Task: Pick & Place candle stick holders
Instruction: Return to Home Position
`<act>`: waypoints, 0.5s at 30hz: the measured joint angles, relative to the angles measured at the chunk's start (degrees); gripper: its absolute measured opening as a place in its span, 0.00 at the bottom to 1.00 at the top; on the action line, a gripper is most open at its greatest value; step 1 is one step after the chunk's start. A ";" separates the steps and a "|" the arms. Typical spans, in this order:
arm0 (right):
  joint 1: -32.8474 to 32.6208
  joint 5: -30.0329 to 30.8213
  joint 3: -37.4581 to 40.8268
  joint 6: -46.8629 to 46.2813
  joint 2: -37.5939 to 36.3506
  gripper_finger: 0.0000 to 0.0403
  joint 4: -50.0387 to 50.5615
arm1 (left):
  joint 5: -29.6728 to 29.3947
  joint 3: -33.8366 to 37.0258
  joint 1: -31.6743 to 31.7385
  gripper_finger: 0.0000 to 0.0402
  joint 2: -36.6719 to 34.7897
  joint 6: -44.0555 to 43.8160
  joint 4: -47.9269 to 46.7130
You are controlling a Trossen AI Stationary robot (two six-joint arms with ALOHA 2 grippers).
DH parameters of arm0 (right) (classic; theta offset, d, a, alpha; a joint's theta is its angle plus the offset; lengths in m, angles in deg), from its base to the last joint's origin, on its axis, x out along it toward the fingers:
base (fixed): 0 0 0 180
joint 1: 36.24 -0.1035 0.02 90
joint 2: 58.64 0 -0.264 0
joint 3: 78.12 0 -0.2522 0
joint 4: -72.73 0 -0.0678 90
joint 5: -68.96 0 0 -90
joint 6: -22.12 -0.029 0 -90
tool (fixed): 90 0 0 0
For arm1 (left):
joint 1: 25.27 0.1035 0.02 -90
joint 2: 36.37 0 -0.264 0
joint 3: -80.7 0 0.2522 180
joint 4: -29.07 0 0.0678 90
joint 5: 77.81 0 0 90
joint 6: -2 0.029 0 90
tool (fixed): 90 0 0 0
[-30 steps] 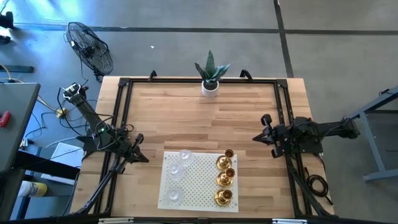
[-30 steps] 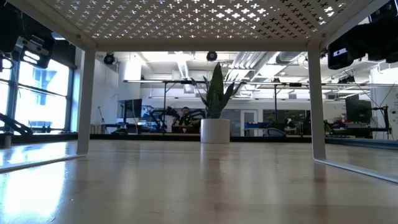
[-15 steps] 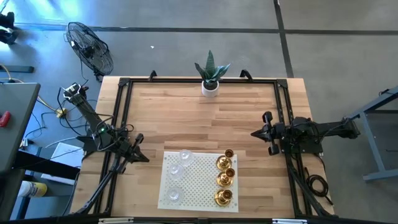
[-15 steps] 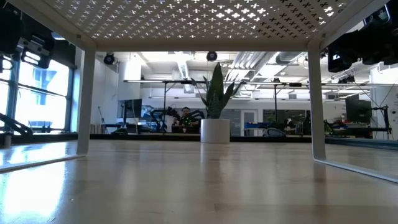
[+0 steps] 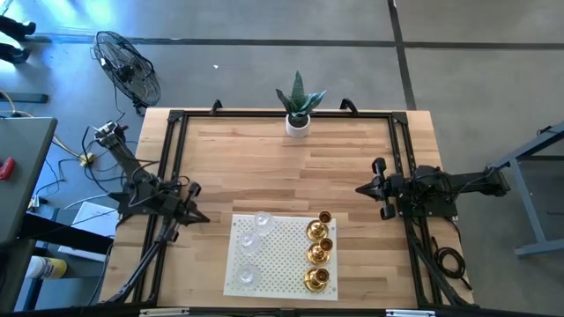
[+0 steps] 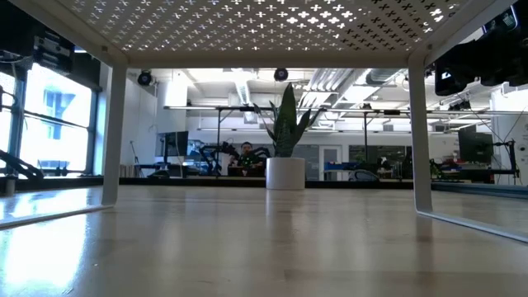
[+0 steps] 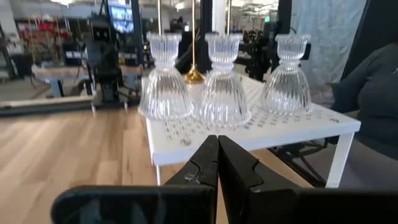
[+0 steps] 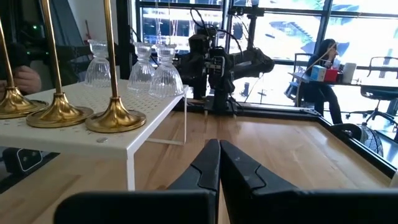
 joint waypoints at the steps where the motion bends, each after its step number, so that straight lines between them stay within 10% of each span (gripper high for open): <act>1: 0.00 0.00 0.00 0.00 0.00 0.00 0.01 | 0.00 0.01 0.00 0.00 -0.74 1.05 0.00; 15: 0.00 -0.05 0.00 0.00 0.00 0.00 0.00 | -0.68 -0.84 0.02 0.00 -9.36 8.51 -5.78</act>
